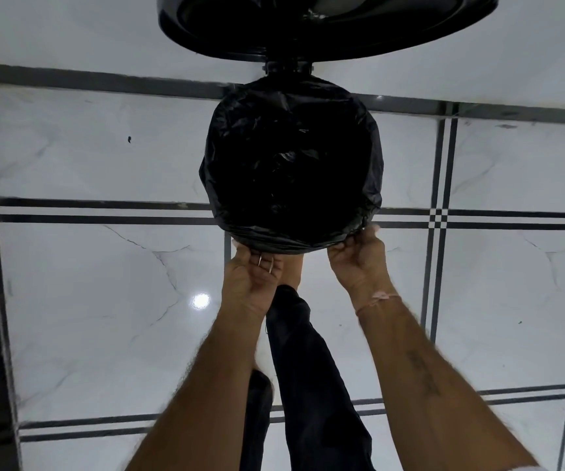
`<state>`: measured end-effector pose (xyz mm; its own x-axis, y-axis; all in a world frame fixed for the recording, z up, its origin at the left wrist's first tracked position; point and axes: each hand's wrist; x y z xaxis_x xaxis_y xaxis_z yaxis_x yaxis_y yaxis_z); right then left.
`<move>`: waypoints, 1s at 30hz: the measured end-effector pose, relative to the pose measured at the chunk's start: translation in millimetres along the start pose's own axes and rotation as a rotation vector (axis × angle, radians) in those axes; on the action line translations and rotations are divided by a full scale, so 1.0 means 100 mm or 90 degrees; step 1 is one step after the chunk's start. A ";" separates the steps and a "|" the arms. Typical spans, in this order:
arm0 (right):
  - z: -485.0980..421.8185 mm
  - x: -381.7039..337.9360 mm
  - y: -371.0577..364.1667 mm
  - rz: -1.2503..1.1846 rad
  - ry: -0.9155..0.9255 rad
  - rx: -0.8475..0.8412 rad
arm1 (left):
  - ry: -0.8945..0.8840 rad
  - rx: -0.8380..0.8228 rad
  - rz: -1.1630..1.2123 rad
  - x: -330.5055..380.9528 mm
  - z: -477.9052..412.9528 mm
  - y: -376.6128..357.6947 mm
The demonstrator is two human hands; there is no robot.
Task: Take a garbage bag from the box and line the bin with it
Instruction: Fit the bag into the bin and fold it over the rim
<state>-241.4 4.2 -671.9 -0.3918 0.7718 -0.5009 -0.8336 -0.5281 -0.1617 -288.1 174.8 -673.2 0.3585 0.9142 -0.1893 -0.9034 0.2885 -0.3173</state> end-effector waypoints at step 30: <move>-0.19 -0.47 -0.29 0.252 0.008 0.073 | -0.086 0.173 -0.158 0.72 0.17 -0.40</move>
<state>-190.9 -23.7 -659.8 -0.6868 0.5121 -0.5158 -0.6576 -0.7401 0.1408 -229.9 233.6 -658.3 0.5563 0.8310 -0.0076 -0.8289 0.5542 -0.0766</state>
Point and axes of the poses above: each hand's wrist, its own z-axis away from the middle knuckle, its own y-axis out of the back of the hand, x = y × z, and after that the axes turned 13 degrees about y, right-handed
